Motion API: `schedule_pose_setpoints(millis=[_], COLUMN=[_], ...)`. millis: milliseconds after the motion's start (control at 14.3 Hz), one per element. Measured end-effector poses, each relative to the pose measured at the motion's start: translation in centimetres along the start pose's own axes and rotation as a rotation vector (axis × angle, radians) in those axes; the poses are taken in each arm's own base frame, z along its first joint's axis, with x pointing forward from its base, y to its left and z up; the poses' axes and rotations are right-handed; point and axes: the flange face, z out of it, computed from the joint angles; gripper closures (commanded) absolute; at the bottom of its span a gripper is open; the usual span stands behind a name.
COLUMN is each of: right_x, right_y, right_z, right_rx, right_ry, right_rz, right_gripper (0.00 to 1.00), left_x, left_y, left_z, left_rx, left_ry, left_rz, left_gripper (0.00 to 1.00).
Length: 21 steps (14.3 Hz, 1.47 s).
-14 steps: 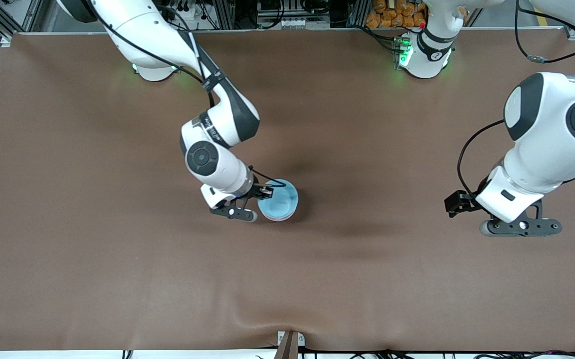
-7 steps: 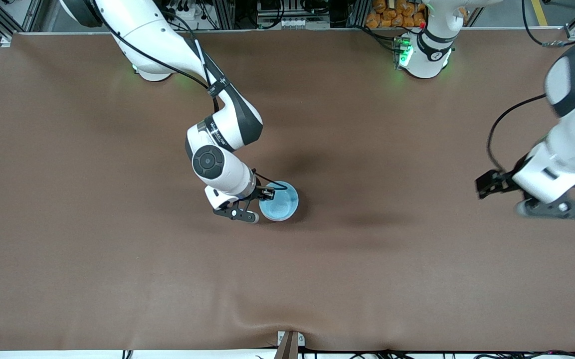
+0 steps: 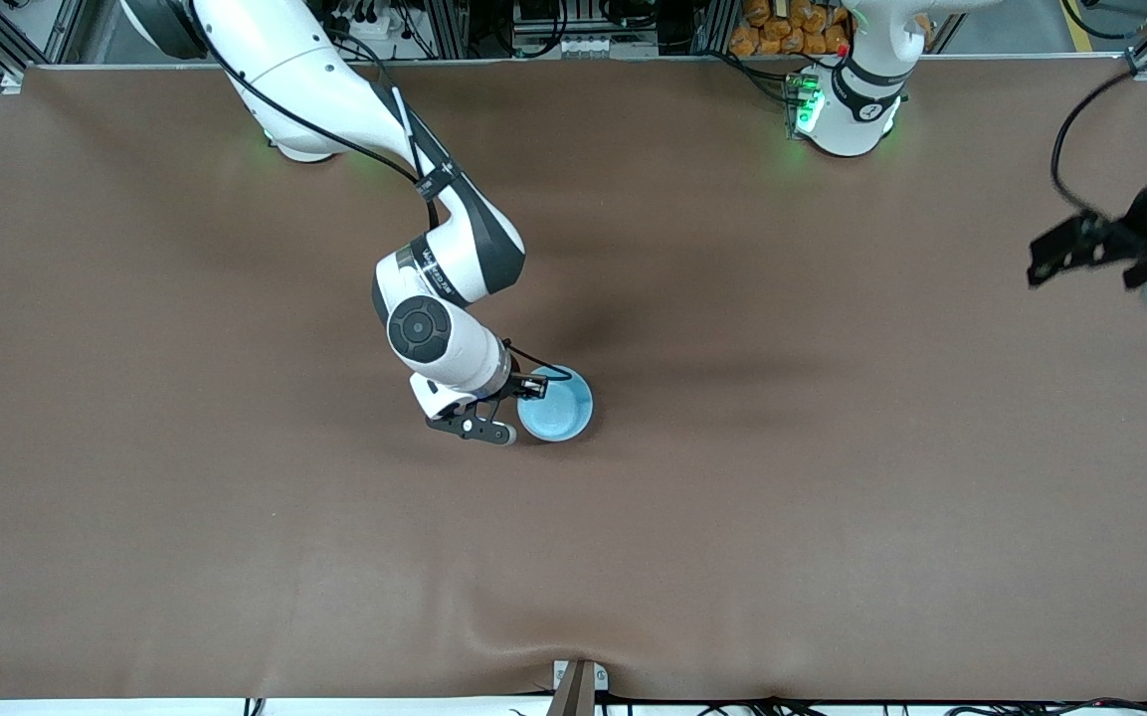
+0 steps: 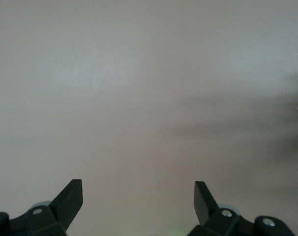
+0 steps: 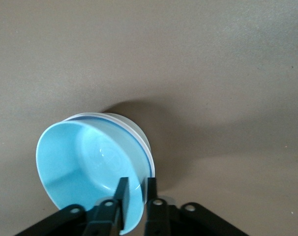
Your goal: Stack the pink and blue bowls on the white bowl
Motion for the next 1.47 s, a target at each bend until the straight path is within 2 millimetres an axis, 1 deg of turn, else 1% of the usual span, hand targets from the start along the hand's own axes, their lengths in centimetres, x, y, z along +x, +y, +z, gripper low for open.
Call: schedule_pose_setpoints(millis=[140, 210, 349, 419, 489, 629, 699, 909, 978, 1048, 1118, 1188, 1328, 1468], right_x=[0.5, 1.0, 2.7, 4.0, 5.2, 6.9, 7.4, 8.3, 8.6, 8.7, 8.7, 8.5, 7.5, 6.0], right_y=[0.2, 0.6, 2.3, 3.9, 6.0, 11.1, 14.1, 22.8, 25.4, 27.6, 29.2, 30.4, 31.6, 33.0], right_z=[-0.5, -1.3, -4.4, -6.6, -9.0, -13.1, -14.8, -18.6, -19.8, -21.0, -22.2, -23.4, -26.4, -30.4], right_rx=[0.004, 0.007, 0.001, 0.002, 0.005, -0.002, -0.01, -0.02, -0.022, -0.028, -0.045, -0.072, -0.112, -0.141], right_ry=[0.009, 0.016, 0.007, 0.006, 0.013, 0.03, 0.037, 0.014, -0.002, -0.013, -0.02, -0.019, -0.007, 0.019], right_rz=[0.007, 0.013, 0.011, -0.003, -0.023, -0.064, -0.08, -0.133, -0.143, -0.152, -0.162, -0.174, -0.209, -0.26], right_gripper=[0.0, 0.0, 0.0, 0.0, 0.0, 0.0, 0.0, 0.0, 0.0, 0.0, 0.0, 0.0, 0.0, 0.0], left_x=[-1.9, -2.5, -3.1, -3.1, -3.0, -2.7, -2.6, -2.5, -2.5, -2.5, -2.5, -2.5, -2.5, -2.4], left_y=[-0.4, -0.4, -0.3, -0.4, -0.7, -1.5, -1.7, -1.4, -1.4, -1.4, -1.4, -1.4, -1.4, -1.4], left_z=[-1.1, -1.4, -1.6, -1.5, -1.5, -1.3, -1.2, -1.0, -1.0, -1.0, -1.0, -0.9, -0.8, -0.7], left_rx=[-0.002, -0.001, 0.0, -0.001, -0.001, -0.002, -0.003, -0.003, -0.003, -0.003, -0.003, -0.003, -0.003, -0.003], left_ry=[0.006, 0.007, 0.008, 0.008, 0.013, 0.025, 0.025, 0.024, 0.024, 0.024, 0.023, 0.022, 0.019, 0.018], left_rz=[-0.009, -0.01, -0.009, -0.011, -0.015, -0.016, -0.018, -0.014, -0.013, -0.013, -0.013, -0.015, -0.019, -0.025], left_gripper=[0.0, 0.0, 0.0, 0.0, 0.0, 0.0, 0.0, 0.0, 0.0, 0.0, 0.0, 0.0, 0.0, 0.0])
